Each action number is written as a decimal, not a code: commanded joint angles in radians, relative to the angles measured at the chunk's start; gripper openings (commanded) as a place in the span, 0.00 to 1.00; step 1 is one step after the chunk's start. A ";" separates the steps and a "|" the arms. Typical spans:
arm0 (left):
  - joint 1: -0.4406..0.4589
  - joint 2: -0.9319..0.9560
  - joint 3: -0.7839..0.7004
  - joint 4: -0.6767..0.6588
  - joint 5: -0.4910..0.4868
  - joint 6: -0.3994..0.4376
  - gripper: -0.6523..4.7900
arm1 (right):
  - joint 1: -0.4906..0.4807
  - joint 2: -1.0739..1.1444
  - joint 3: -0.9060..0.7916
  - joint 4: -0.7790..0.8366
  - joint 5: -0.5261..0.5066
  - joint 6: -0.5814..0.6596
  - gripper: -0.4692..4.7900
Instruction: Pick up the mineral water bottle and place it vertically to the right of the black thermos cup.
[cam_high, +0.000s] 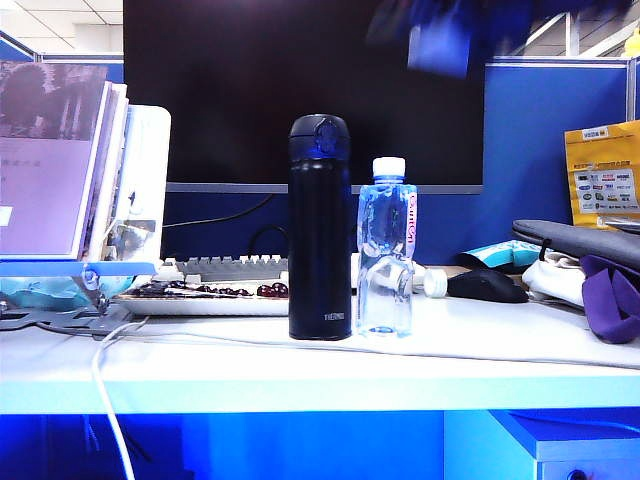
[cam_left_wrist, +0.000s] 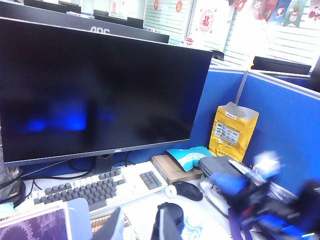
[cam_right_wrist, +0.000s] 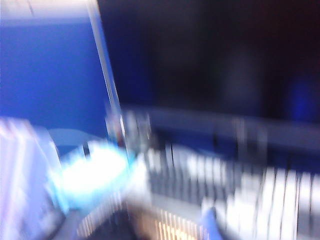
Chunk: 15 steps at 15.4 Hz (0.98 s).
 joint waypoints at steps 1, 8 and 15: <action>0.001 -0.001 0.002 0.007 0.001 0.002 0.32 | 0.001 -0.188 0.007 -0.051 0.004 -0.022 0.09; 0.001 -0.001 0.002 0.006 0.001 0.003 0.32 | -0.054 -0.615 0.001 -0.659 0.222 -0.348 0.09; 0.001 -0.001 0.002 0.001 0.001 0.003 0.32 | -0.163 -0.769 -0.353 -0.582 0.181 -0.315 0.09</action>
